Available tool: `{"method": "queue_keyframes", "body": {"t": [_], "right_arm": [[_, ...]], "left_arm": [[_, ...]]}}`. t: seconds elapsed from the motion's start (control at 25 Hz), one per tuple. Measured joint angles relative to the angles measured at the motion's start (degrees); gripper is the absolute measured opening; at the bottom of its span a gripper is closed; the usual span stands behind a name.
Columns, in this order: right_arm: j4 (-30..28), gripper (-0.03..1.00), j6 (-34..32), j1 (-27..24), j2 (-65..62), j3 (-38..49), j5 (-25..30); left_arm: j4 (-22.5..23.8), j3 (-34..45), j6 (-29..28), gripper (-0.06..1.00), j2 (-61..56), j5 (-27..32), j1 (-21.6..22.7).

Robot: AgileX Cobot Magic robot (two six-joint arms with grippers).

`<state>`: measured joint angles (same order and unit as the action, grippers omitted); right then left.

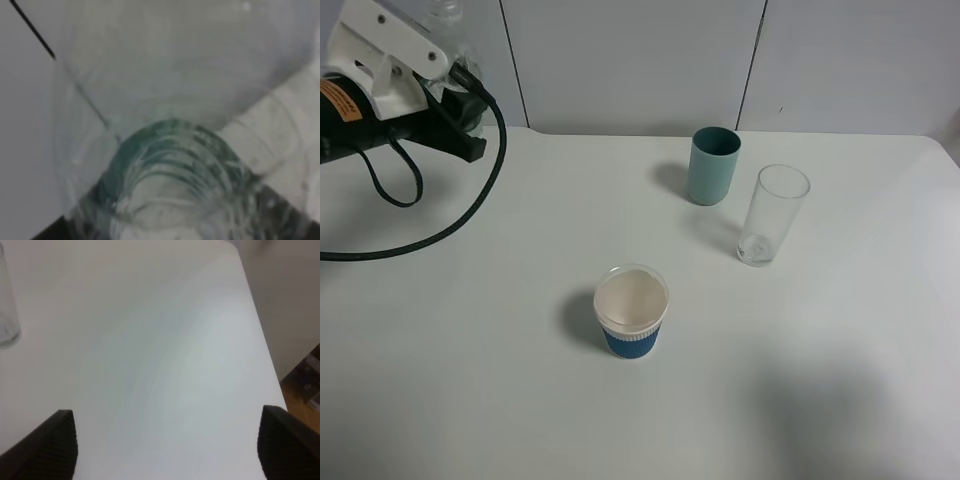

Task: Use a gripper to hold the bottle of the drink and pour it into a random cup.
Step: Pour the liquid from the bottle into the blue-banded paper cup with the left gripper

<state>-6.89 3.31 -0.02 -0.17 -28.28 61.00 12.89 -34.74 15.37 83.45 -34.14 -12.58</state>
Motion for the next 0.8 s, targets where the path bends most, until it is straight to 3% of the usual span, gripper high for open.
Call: {"method": "queue_keyframes", "body": {"t": [0.16,0.44,0.8], "right_arm": [[0.0,0.74,0.0,0.0,0.0,0.0,0.0],[0.0,0.74,0.0,0.0,0.0,0.0,0.0],[0.0,0.74,0.0,0.0,0.0,0.0,0.0]], "left_arm": [[-7.5,1.5,14.2,0.46,-4.2,2.9,-2.3],[-28.4,2.3,43.7,0.46,-8.7,10.8,-9.6],[-49.2,3.1,69.0,0.46,-10.0,11.8,-20.1]]}}
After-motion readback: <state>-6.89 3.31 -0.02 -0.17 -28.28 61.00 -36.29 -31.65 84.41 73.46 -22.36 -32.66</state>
